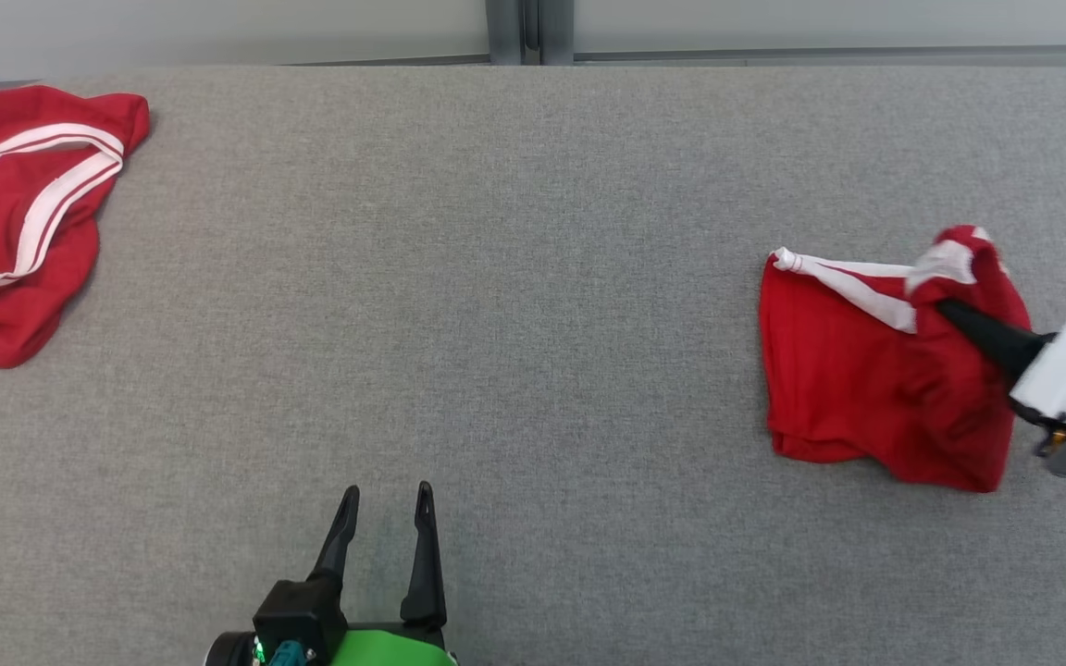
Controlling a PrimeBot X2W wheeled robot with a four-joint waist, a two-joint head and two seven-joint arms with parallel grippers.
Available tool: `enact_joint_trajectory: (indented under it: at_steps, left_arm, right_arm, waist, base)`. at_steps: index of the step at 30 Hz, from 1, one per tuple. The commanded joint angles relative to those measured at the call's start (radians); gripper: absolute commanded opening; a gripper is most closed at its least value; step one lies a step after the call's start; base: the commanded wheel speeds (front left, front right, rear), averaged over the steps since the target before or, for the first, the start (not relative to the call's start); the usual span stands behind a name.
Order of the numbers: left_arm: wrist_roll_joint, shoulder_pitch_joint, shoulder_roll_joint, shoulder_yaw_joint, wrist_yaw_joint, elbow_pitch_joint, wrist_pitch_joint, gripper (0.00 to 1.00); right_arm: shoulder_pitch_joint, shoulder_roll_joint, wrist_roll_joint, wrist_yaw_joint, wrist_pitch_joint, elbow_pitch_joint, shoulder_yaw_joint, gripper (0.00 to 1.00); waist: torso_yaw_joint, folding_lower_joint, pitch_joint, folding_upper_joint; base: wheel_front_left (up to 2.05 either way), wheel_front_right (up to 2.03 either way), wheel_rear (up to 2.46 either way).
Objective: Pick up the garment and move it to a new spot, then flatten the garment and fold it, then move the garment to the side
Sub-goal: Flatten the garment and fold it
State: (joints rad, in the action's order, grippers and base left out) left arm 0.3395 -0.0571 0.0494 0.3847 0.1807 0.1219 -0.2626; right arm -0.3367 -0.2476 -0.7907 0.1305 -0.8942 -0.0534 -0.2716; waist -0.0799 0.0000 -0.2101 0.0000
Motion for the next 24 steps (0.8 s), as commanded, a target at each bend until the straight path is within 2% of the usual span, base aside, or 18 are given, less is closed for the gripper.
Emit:
enact_joint_trajectory:
  at_steps: [1,3,7,8,10,11,14,18,22,24]
  left_arm:
    - [0.005,0.026,0.002,0.000,0.005,0.006,-0.003,1.00]
    - [0.005,0.040,0.002,0.005,0.002,0.018,-0.003,1.00]
    - [0.012,0.056,0.003,0.010,0.002,0.034,-0.003,1.00]
    - [0.011,0.057,0.003,0.009,0.003,0.037,-0.003,1.00]
    - [0.014,0.051,0.003,0.005,0.005,0.038,-0.003,1.00]
    - [0.011,0.045,0.003,0.006,0.005,0.041,-0.003,1.00]
    - [0.011,0.032,0.003,0.013,-0.001,0.049,-0.003,1.00]
    - [0.016,0.024,0.003,0.016,0.004,0.054,-0.003,1.00]
    - [0.015,0.020,0.003,0.009,0.009,0.053,-0.003,1.00]
    - [0.008,0.015,0.003,0.003,0.008,0.052,-0.003,1.00]
  right_arm:
    - [-0.024,0.044,0.033,0.000,-0.004,0.004,0.021,0.00]
    - [-0.043,0.100,0.083,0.000,0.003,-0.001,0.049,0.00]
    - [-0.052,0.151,0.163,0.000,0.033,-0.015,0.092,0.00]
    - [-0.052,0.157,0.175,0.000,0.045,-0.017,0.102,0.05]
    - [-0.042,0.167,0.190,0.000,0.064,-0.027,0.118,0.89]
    - [-0.038,0.169,0.193,0.000,0.075,-0.031,0.124,1.00]
    - [-0.044,0.180,0.194,0.000,0.117,-0.045,0.122,1.00]
    - [-0.069,0.194,0.128,0.000,0.171,-0.077,0.115,1.00]
    - [-0.078,0.196,-0.046,0.000,0.259,-0.119,0.177,1.00]
    - [-0.074,0.196,-0.090,0.000,0.312,-0.108,0.224,1.00]
  waist:
    - [0.008,0.0000,-0.015,0.0000]
    - [0.006,0.0000,-0.021,0.0000]
    - [-0.008,0.0000,-0.026,0.0000]
    - [-0.011,0.0000,-0.026,0.0000]
    - [-0.014,0.0000,-0.024,0.0000]
    - [-0.015,0.0000,-0.022,0.0000]
    - [-0.013,0.0000,-0.017,0.0000]
    - [-0.006,0.0000,-0.007,0.0000]
    - [0.009,0.0000,0.009,0.0000]
    - [0.017,0.0000,0.018,0.0000]
  base:
    - [0.00,0.00,0.00]
    - [0.00,0.00,0.00]
    - [0.00,0.00,0.00]
    - [0.00,0.00,0.00]
    - [0.00,0.00,0.00]
    - [0.00,0.00,0.00]
    - [0.00,0.00,0.00]
    - [0.00,0.00,0.00]
    - [0.00,0.00,0.00]
    - [0.00,0.00,0.00]
